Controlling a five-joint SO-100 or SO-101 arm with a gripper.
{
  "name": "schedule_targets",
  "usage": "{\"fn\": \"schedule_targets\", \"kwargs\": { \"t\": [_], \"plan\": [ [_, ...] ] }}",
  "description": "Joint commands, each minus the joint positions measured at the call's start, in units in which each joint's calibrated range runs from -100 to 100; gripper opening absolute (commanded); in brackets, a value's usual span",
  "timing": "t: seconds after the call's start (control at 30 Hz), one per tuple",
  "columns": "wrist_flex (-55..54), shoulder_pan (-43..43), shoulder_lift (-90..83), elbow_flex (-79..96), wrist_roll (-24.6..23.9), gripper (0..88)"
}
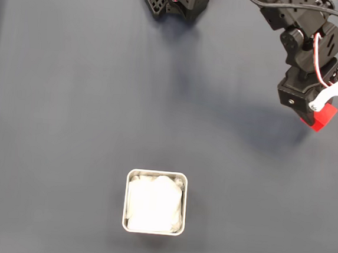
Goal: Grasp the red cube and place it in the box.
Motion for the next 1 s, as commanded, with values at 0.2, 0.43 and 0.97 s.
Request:
{"fn": "schedule_targets", "kwargs": {
  "t": [0.2, 0.43, 0.97],
  "plan": [
    [4.26, 4.33, -7.92, -5.38, -0.93, 9.5],
    [5.90, 7.46, -9.56, -8.21, -1.07, 9.5],
    [8.93, 14.56, -10.00, -15.06, -1.76, 9.5]
  ]
}}
